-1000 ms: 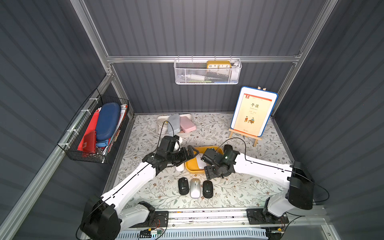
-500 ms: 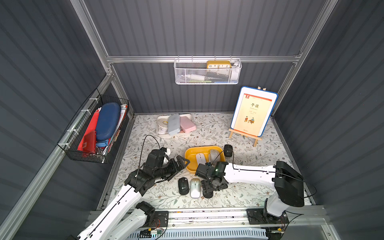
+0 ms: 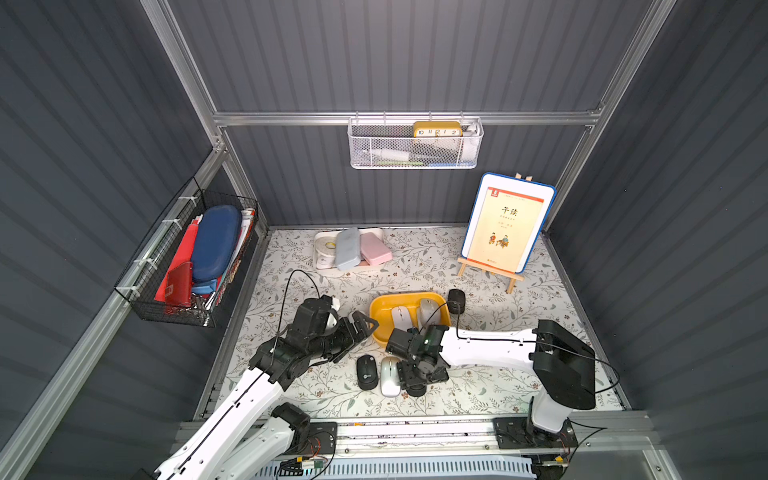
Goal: Put the mouse in the storage box
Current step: Pick up the mouse from the center of the board.
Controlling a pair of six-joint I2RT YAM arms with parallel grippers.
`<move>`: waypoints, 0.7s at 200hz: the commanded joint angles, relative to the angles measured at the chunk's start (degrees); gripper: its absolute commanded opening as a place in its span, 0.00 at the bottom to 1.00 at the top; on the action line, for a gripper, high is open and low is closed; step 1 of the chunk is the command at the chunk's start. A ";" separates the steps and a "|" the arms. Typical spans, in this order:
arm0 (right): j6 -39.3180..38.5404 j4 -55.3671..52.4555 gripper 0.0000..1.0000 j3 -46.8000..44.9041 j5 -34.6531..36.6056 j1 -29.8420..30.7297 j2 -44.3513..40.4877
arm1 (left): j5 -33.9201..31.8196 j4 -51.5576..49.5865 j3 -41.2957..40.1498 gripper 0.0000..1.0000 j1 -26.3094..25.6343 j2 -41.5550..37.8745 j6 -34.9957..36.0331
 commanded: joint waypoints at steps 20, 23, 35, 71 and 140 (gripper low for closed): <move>1.14 -0.92 0.83 -1.07 0.50 0.22 0.44 | -0.09 0.22 1.03 0.99 0.05 0.04 1.12; 1.04 -0.82 0.82 -1.06 0.20 0.22 0.77 | -0.11 0.15 1.06 0.99 0.09 0.20 1.18; 1.14 0.14 0.82 -1.23 -0.68 0.22 1.62 | -0.32 -0.22 1.56 0.99 0.06 0.53 1.95; 1.91 0.86 0.81 -0.97 -0.44 0.12 3.45 | -0.90 -0.75 1.89 0.99 0.06 0.23 2.15; 2.66 -1.36 0.69 -0.53 1.42 -0.22 5.73 | -1.14 -1.01 2.56 0.99 0.05 0.10 2.18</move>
